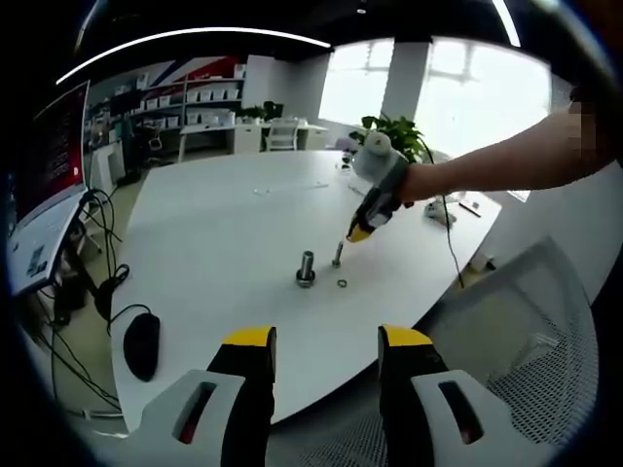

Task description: Place the washer onto the threaded stud by aligning its center hole with the stud, sliding it down to the base, and recovering from edge contact or off-axis alignment until the washer reaches the visible bottom stop.

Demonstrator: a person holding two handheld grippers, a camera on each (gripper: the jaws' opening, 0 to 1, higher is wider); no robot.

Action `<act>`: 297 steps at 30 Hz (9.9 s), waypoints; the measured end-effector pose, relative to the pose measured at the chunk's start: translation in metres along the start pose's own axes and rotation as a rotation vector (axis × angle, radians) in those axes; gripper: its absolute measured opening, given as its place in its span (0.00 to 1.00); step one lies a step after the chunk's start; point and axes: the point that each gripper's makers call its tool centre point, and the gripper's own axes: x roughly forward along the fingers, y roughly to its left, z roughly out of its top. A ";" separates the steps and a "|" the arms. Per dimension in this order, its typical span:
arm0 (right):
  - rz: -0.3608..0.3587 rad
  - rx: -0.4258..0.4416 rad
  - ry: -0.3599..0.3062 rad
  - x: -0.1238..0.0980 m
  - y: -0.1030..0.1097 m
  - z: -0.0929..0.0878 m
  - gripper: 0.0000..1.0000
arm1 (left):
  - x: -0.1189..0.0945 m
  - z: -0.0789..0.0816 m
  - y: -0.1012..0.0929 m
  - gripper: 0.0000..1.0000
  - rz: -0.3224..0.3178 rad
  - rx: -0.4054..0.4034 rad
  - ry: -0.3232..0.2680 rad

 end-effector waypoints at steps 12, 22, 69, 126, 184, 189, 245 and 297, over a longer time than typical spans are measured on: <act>0.021 -0.032 -0.039 -0.001 0.010 0.017 0.13 | 0.000 0.000 -0.001 0.40 -0.003 0.001 0.000; 0.037 -0.069 -0.006 0.008 0.014 0.016 0.13 | 0.000 0.000 -0.001 0.40 -0.003 -0.001 -0.002; 0.077 -0.037 0.093 0.049 0.026 -0.004 0.14 | 0.001 -0.003 0.004 0.40 0.014 -0.017 0.010; 0.110 -0.130 0.098 0.062 0.069 -0.015 0.17 | -0.002 0.001 0.000 0.40 0.016 -0.013 0.009; 0.042 0.088 0.055 0.027 0.056 -0.009 0.13 | -0.002 0.003 -0.002 0.39 0.004 -0.009 -0.003; 0.026 0.104 0.034 0.019 0.047 -0.006 0.14 | -0.003 0.003 -0.002 0.39 0.006 -0.008 -0.003; 0.004 0.082 0.115 0.048 0.027 -0.008 0.14 | 0.001 -0.001 0.000 0.39 -0.006 -0.018 -0.005; -0.224 0.430 -0.506 -0.145 0.062 -0.036 0.28 | 0.000 0.003 -0.007 0.39 -0.038 0.002 -0.014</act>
